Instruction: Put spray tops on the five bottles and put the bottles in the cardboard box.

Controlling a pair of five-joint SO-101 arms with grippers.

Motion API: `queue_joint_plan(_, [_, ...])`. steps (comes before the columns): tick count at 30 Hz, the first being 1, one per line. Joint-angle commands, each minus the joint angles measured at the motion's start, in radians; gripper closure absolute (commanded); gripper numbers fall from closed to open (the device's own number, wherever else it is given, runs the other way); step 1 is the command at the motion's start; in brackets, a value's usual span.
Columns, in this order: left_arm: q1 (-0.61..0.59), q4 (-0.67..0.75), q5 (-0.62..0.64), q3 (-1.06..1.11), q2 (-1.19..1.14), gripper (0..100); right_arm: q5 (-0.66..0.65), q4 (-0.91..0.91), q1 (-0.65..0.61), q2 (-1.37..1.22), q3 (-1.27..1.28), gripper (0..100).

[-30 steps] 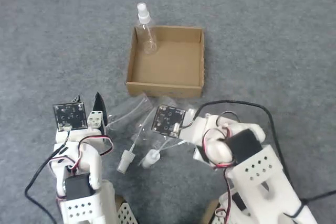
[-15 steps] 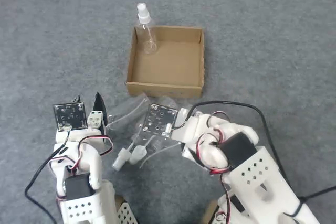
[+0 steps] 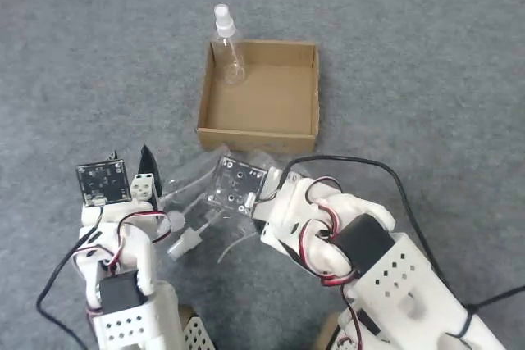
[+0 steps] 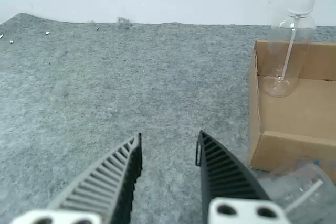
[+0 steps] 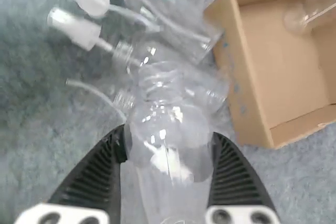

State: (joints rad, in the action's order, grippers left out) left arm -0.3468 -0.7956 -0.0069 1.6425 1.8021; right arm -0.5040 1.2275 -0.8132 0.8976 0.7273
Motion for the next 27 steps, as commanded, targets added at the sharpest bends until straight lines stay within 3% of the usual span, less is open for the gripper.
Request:
queue_joint_plan(1, [-0.046,0.035,0.054,-0.03,0.015,84,0.025,-0.058,-0.01,0.021,-0.071,94.5])
queue_joint_plan(10, [-0.175,0.086,0.181,-0.041,0.015,84,0.031,-0.104,-0.01,0.021,-0.069,94.5])
queue_joint_plan(17, [-0.178,0.08,0.198,-0.05,0.015,84,0.133,-0.094,-0.007,0.03,-0.064,94.5])
queue_joint_plan(27, [-0.178,-0.018,0.245,-0.11,0.015,84,0.135,-0.097,0.022,0.031,0.025,94.5])
